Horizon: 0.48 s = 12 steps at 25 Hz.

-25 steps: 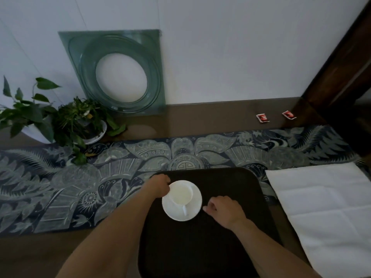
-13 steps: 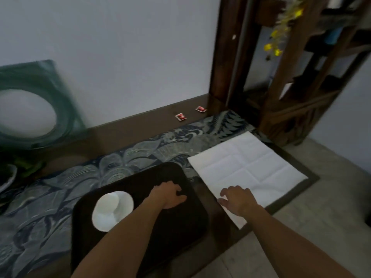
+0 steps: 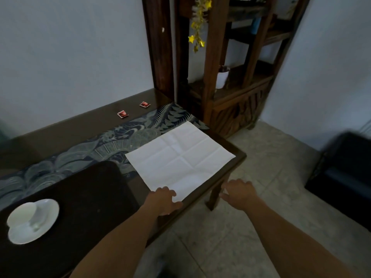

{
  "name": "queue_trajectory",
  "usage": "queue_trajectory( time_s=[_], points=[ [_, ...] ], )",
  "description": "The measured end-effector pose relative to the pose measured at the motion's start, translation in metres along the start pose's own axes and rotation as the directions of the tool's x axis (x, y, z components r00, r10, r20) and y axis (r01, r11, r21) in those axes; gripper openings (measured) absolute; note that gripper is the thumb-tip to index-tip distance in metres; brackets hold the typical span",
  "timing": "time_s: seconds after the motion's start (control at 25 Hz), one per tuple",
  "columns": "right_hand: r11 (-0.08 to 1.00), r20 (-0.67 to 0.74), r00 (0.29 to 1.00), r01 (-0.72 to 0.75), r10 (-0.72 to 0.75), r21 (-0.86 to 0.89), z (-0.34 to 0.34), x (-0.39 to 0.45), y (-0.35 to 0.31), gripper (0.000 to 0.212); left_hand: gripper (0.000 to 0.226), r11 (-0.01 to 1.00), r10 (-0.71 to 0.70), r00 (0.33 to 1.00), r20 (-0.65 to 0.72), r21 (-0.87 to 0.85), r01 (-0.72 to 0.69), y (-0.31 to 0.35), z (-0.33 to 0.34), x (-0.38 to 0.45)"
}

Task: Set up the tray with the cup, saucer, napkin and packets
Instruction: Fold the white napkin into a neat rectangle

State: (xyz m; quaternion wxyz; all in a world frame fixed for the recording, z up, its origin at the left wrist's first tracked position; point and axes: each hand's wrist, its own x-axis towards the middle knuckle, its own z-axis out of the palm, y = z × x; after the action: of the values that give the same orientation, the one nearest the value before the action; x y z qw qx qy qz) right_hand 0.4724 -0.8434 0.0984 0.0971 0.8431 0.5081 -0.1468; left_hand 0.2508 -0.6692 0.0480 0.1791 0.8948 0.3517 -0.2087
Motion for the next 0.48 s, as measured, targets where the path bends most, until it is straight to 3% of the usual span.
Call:
queue_trajectory(
  time_s=[0.24,0.48],
  points=[
    [0.997,-0.007,0.997,0.076,-0.076,0.024,0.008,0.043,0.021,0.036,0.066,0.998,-0.058,0.995,-0.082,0.007,0.059,0.008,0.016,0.026],
    [0.97,0.04,0.97,0.24,-0.238,-0.039,0.006,0.116,0.034,0.044,0.046,0.99,-0.115,0.98,-0.16,-0.102,0.1,0.007,0.036,0.049]
  ],
)
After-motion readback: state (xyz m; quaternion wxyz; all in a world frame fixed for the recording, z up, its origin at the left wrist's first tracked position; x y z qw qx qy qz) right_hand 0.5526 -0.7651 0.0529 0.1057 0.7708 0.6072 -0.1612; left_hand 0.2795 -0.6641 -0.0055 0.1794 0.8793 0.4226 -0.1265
